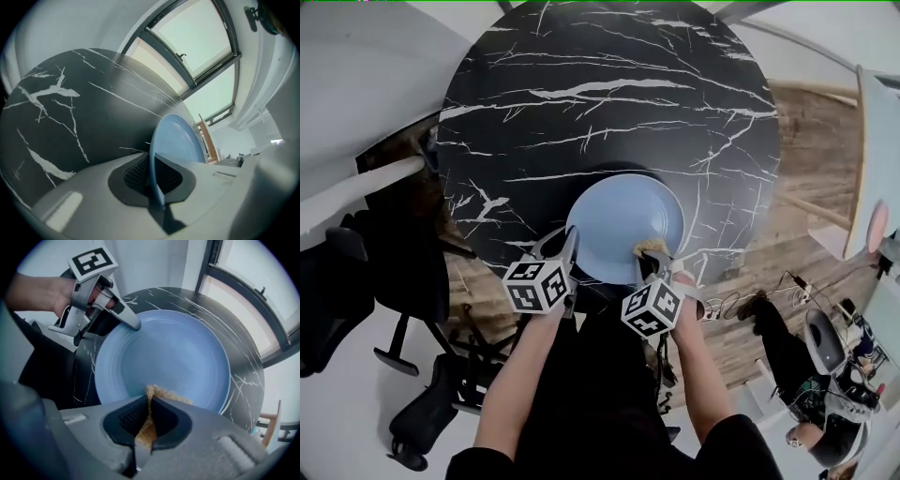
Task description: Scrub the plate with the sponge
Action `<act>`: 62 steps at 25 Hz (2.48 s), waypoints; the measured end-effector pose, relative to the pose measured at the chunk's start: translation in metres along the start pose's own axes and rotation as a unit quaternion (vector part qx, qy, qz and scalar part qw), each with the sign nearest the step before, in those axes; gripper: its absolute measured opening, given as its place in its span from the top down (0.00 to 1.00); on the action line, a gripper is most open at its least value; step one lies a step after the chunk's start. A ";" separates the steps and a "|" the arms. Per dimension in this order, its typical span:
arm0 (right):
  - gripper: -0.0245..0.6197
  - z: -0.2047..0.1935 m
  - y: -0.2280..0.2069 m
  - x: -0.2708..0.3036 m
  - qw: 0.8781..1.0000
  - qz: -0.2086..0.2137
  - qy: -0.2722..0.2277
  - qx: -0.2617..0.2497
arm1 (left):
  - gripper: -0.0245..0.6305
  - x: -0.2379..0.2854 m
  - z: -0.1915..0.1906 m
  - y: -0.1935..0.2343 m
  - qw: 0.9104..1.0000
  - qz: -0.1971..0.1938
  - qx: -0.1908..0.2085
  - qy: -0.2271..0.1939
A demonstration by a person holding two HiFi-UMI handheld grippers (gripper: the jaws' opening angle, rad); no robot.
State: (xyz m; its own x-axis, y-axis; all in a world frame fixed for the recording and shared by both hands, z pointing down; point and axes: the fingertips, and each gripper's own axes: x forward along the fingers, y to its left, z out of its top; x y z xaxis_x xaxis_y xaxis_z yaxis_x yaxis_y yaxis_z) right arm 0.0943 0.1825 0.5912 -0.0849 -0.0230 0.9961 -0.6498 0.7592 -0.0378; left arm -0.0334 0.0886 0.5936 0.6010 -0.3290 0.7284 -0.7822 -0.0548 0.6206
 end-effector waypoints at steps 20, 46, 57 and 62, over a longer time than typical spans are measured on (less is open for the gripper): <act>0.93 0.082 0.081 0.007 0.967 0.131 -0.128 -0.175 | 0.94 -0.001 -0.002 0.000 1.000 -0.010 0.009 0.012; 0.93 0.149 -0.060 0.006 0.958 -0.023 -0.199 -0.205 | 0.94 0.001 -0.001 -0.002 0.999 -0.015 0.023 0.024; 0.93 0.136 -0.070 0.003 0.967 -0.046 -0.212 -0.135 | 0.94 0.000 -0.001 -0.001 1.000 -0.016 0.008 0.021; 0.93 0.126 -0.031 0.004 0.966 -0.017 -0.207 -0.155 | 0.94 0.000 -0.001 -0.001 1.000 -0.016 0.006 0.022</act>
State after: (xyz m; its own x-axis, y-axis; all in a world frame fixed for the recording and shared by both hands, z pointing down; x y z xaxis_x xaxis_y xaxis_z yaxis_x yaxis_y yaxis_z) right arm 0.0185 0.0771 0.5860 -0.4038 -0.2604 0.8770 -0.4059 0.9101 0.0834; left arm -0.0327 0.0895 0.5937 0.6320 -0.2859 0.7203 -0.7642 -0.0758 0.6404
